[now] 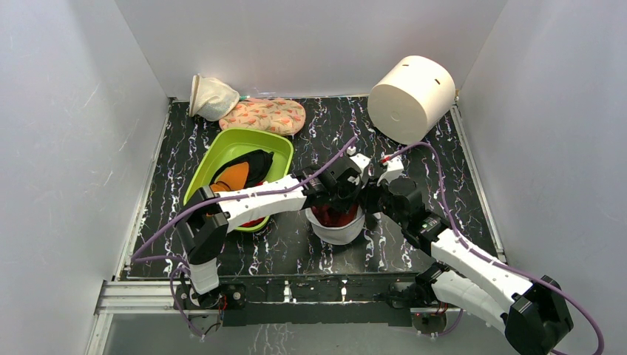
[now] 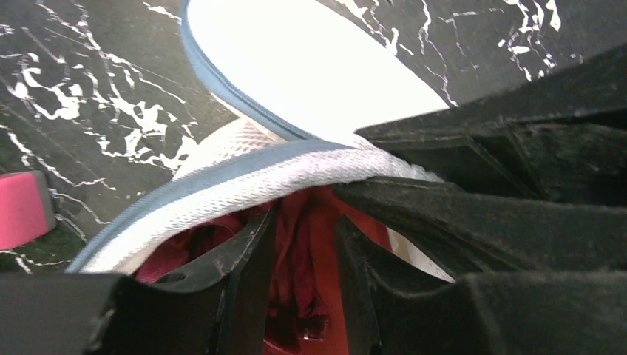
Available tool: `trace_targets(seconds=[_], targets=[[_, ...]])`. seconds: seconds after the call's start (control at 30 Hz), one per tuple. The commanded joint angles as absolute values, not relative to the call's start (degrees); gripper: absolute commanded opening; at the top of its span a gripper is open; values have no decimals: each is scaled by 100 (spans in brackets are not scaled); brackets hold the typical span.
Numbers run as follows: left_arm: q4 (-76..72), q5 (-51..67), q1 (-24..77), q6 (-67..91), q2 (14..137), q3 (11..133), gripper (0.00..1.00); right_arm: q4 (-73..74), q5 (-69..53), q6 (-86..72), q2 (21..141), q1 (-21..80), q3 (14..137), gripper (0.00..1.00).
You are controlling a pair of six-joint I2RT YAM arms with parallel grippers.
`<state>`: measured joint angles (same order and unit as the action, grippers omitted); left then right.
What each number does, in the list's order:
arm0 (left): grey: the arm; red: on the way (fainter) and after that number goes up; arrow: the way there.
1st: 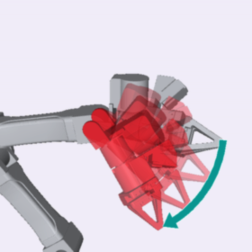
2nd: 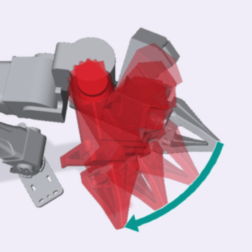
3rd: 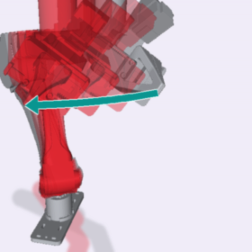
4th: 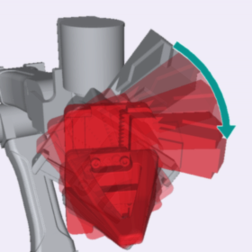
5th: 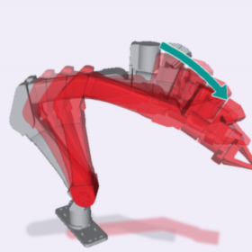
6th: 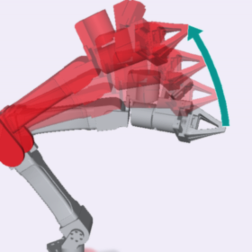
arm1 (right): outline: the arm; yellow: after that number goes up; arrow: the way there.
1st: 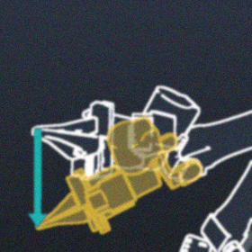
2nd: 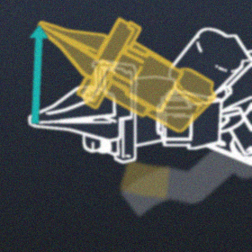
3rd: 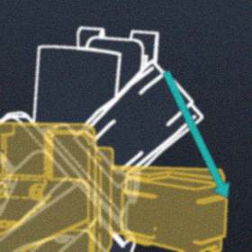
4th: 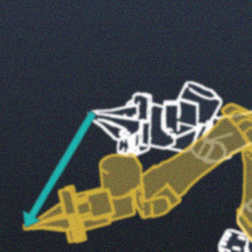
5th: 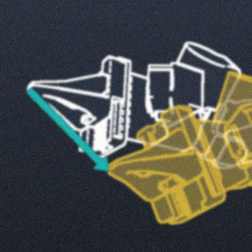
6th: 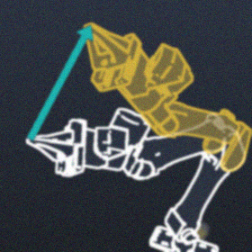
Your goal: Unzip the laundry bag and remove the bra
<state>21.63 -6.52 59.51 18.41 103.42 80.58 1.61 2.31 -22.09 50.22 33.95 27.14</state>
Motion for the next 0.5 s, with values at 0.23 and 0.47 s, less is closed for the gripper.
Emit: trace_targets(seconds=[0.23, 0.47], targets=[[1941, -1402, 5942, 1620, 9885, 7895, 35, -289, 66, -2276, 4943, 3360, 2672, 0], [1829, -1018, 5942, 1652, 10041, 7904, 37, -263, 29, -2307, 4933, 3363, 2696, 0]])
